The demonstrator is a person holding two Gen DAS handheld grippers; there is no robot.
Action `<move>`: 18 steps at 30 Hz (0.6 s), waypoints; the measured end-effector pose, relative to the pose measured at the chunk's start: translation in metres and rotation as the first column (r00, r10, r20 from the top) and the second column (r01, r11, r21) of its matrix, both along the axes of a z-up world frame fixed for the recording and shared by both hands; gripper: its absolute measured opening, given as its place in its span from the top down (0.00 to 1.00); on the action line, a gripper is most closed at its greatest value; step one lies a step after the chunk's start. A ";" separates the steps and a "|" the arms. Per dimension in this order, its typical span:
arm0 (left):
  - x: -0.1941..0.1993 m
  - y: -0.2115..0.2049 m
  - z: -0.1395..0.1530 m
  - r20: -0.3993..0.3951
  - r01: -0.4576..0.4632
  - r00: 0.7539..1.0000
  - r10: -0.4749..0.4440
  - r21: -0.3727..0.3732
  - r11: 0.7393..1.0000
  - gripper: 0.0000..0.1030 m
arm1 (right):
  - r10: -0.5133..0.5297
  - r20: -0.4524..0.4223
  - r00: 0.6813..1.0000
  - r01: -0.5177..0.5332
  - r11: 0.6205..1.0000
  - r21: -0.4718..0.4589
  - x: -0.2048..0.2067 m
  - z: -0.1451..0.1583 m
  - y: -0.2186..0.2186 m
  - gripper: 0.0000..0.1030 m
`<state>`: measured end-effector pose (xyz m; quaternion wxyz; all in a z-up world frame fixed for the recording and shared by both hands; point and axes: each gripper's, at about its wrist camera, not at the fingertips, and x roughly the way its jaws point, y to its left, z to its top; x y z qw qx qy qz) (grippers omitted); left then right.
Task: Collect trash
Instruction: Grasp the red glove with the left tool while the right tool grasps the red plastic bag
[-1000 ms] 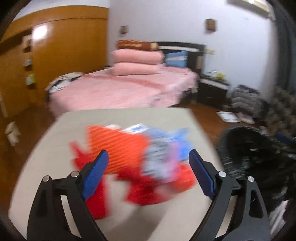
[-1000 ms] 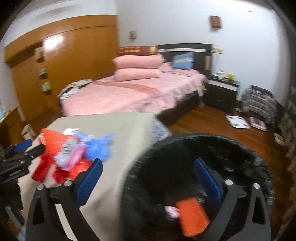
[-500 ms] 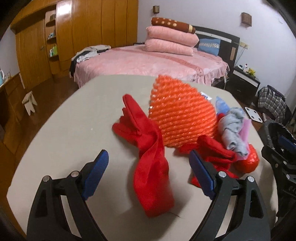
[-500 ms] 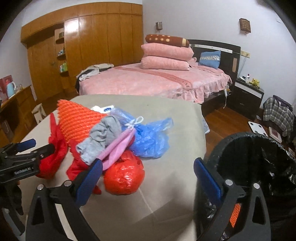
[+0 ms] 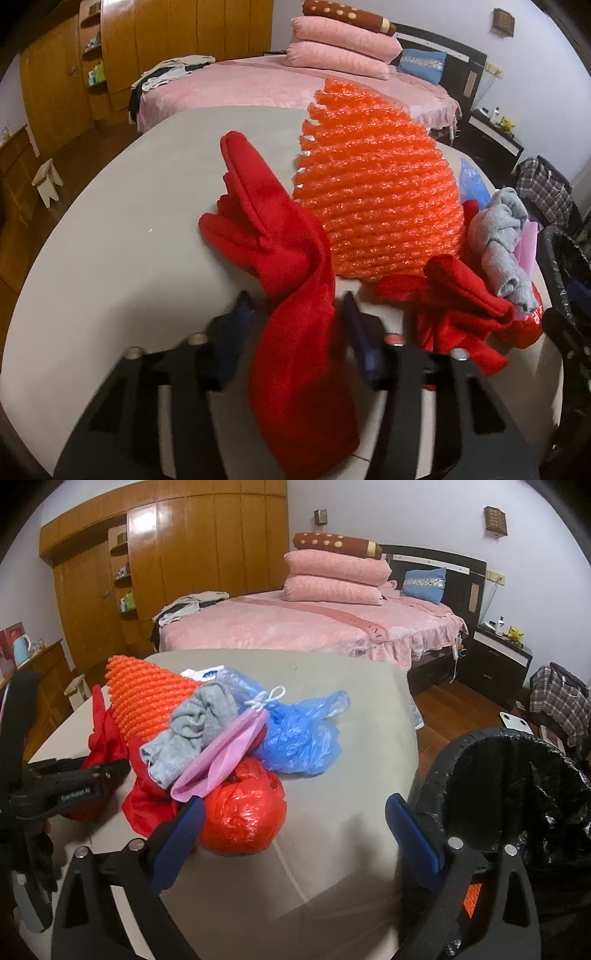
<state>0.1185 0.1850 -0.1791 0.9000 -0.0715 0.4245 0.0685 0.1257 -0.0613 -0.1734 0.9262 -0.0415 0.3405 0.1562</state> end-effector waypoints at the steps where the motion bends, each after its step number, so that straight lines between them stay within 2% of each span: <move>1: -0.001 0.001 0.000 0.005 0.002 1.000 -0.002 -0.008 1.000 0.70 | 0.010 -0.011 1.000 -0.010 1.000 -0.008 0.001 -0.002 0.002 0.10; 2: -0.002 0.000 0.001 0.010 0.006 1.000 -0.006 -0.014 1.000 0.80 | 0.016 -0.019 1.000 -0.016 1.000 -0.013 0.002 -0.003 0.004 0.11; 3: -0.002 -0.001 0.001 0.012 0.009 1.000 -0.009 -0.017 1.000 0.85 | 0.022 -0.027 0.999 -0.022 1.000 -0.019 0.003 -0.004 0.005 0.12; 6: -0.004 -0.007 0.002 0.017 0.025 1.000 -0.024 -0.011 1.000 0.90 | 0.050 -0.049 0.998 -0.051 0.998 -0.024 0.004 -0.008 0.010 0.18; 9: -0.005 -0.015 0.004 0.023 0.036 0.999 -0.035 -0.011 0.999 0.91 | 0.083 -0.065 0.994 -0.085 0.996 -0.028 0.003 -0.011 0.017 0.27; 13: -0.008 -0.018 0.006 0.033 0.031 0.999 -0.031 -0.021 0.999 0.92 | 0.148 -0.109 0.983 -0.148 0.989 0.014 0.002 -0.015 0.023 0.60; 18: -0.015 -0.022 0.012 0.057 0.030 0.998 -0.028 -0.021 0.999 0.93 | 0.141 -0.102 0.985 -0.137 0.990 0.042 -0.005 -0.011 0.020 0.63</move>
